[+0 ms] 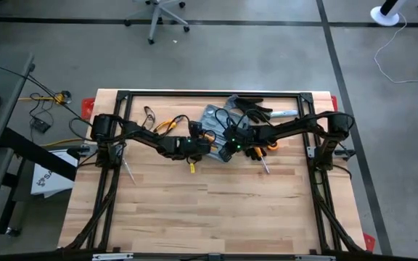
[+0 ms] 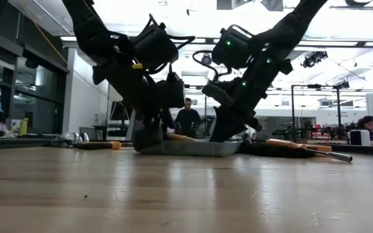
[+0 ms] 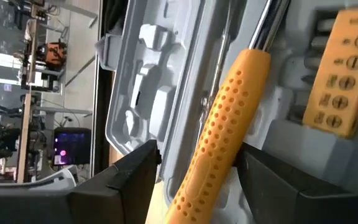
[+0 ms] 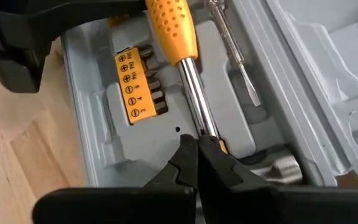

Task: Prefit tool cases
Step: Remove the yellow hammer from the gray toolbox

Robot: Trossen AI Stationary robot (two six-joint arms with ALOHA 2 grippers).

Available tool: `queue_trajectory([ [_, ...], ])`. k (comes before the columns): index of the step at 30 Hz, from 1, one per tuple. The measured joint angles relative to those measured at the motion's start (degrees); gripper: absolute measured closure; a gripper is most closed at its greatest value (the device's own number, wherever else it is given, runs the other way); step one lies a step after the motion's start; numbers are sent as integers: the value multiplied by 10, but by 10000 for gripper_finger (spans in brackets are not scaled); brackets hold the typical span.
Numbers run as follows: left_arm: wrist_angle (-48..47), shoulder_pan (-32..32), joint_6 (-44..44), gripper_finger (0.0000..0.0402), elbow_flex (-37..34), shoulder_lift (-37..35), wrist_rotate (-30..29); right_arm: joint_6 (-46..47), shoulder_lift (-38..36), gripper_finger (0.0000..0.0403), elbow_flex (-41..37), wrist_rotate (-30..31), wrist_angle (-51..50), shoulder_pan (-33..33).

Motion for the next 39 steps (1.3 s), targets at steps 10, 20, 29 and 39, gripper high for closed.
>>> queue_trajectory([
  [10, 37, 8, 7, 192, 0, 2, 24, 2, 0, 403, 0, 25, 9, 10],
  [20, 36, 19, 63, 192, 1, 2, 47, 2, 1, 403, 0, 19, 13, 12],
  [29, 38, 26, 95, 192, 0, 2, 48, 17, 10, 403, 0, 11, 39, 14],
  [39, 39, 26, 90, 192, 1, 2, 50, 35, 3, 403, 0, -34, 71, 20],
])
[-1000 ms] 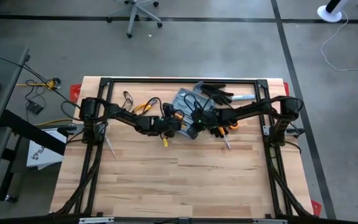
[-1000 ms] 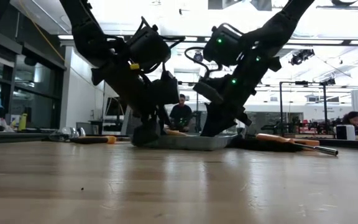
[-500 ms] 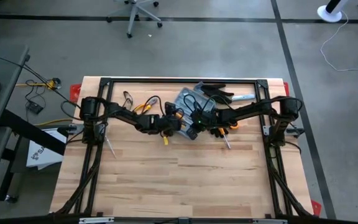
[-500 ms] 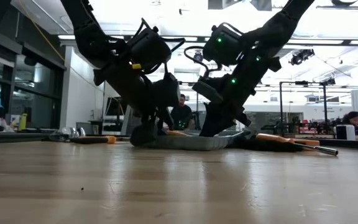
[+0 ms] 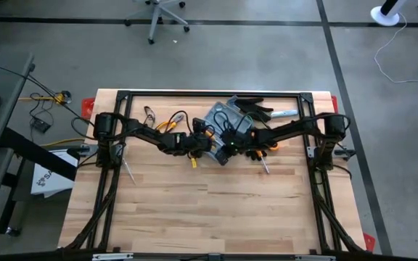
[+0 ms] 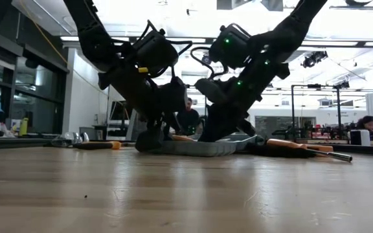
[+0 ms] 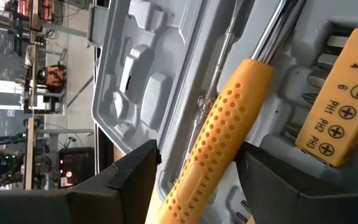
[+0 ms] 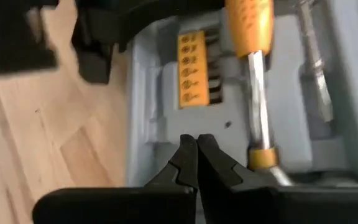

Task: Prefit tool cases
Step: Remove the yellow hammer from the gray toolbox

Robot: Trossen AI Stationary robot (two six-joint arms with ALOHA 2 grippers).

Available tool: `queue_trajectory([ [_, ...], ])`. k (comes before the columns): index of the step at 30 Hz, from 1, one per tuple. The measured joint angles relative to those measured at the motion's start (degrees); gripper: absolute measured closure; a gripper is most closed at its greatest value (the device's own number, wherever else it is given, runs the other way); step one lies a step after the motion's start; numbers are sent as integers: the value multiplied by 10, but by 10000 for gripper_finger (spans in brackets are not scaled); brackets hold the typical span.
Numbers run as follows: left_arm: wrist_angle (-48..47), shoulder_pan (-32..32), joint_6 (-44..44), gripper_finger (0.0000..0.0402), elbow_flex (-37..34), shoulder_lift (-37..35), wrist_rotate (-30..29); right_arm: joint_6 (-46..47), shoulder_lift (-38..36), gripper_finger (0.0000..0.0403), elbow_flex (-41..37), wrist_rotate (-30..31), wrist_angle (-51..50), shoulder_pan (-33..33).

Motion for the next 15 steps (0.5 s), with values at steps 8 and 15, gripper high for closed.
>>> queue_trajectory([
  [8, 2, 0, -3, 193, 0, 0, 2, -9, -49, 403, -2, 15, -15, -9],
  [15, 1, 0, -6, 193, 0, 0, 2, -35, -42, 403, -1, -6, 9, -70],
])
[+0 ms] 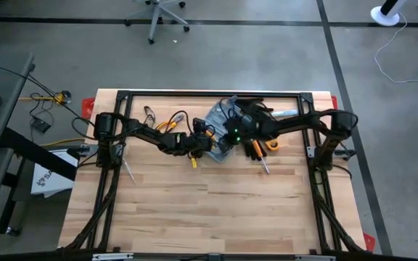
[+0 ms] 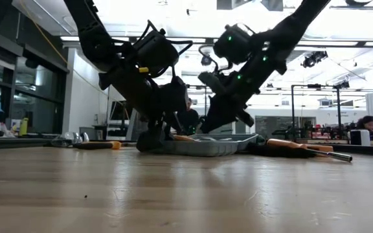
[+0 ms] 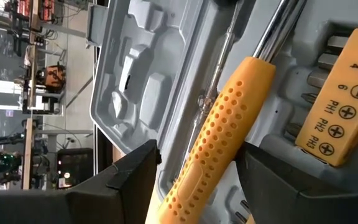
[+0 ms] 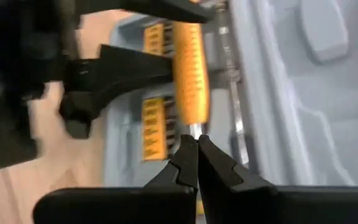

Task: Prefit tool cases
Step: Remove the yellow hammer from the gray toolbox

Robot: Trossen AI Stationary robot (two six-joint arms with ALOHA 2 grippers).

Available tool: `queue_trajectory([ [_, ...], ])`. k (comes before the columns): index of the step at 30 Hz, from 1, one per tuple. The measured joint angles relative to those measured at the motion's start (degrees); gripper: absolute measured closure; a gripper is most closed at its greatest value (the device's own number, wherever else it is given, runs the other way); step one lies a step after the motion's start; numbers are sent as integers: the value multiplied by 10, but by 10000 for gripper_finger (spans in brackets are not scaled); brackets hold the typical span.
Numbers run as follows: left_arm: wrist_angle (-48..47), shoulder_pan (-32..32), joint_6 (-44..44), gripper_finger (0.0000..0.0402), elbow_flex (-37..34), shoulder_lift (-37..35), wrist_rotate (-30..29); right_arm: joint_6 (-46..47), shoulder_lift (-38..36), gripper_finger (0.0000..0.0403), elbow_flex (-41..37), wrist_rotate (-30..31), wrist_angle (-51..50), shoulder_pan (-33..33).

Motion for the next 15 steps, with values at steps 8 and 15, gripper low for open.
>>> queue_trajectory([
  [8, 0, 0, -10, 193, 0, 0, -1, 1, 49, 403, 0, -72, 88, -49],
  [15, -1, 0, -9, 193, -1, 0, -3, 4, 95, 403, 24, -97, 102, -53],
])
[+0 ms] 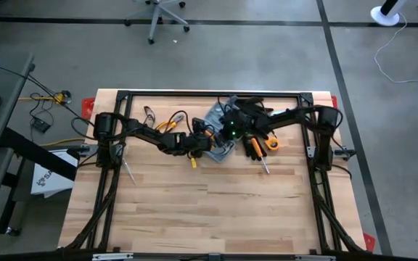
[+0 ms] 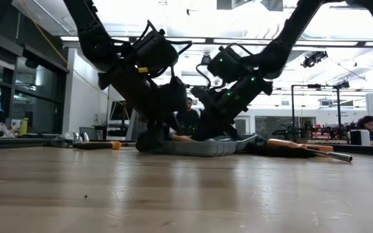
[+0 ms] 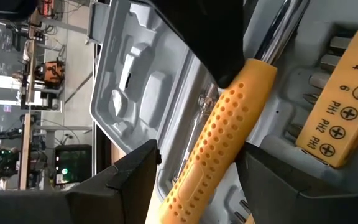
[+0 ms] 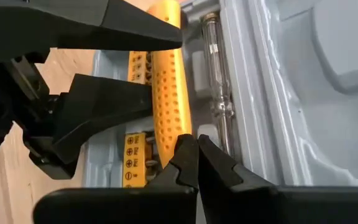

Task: Prefit tool cases
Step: Remove the yellow hammer from the gray toolbox

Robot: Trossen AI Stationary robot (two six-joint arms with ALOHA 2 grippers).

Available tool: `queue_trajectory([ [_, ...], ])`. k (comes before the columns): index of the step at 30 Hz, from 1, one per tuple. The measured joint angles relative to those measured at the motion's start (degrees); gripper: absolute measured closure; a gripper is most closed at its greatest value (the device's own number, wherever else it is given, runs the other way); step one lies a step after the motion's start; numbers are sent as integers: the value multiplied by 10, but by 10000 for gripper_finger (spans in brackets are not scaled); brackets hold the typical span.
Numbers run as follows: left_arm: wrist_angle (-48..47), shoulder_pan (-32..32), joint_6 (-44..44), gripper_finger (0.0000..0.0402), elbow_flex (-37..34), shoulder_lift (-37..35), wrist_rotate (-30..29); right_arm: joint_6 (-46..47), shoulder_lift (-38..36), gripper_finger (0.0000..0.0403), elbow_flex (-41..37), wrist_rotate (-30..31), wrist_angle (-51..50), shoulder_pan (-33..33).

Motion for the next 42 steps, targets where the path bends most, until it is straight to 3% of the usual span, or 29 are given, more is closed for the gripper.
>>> queue_trajectory([
  [7, -1, 0, 3, 193, -1, 0, -5, -26, 11, 403, 12, -33, 7, 0],
  [22, 7, -2, 0, 193, 0, 0, 7, -62, 12, 403, 11, -169, 45, -3],
  [29, 12, -2, -1, 195, 2, 0, 13, -58, 12, 403, 8, -180, 47, -1],
  [33, 8, -7, 0, 243, 2, 1, 8, -58, 12, 403, 7, -177, 45, -1],
  [37, -78, -12, -30, 360, 25, -3, 32, -44, 12, 403, 7, -150, 42, -1],
  [39, -146, -10, -88, 371, 48, -10, 65, -38, 12, 403, 7, -141, 36, 0],
  [42, -210, -12, -146, 371, 74, -17, 67, -28, 9, 403, 8, -141, 34, 0],
])
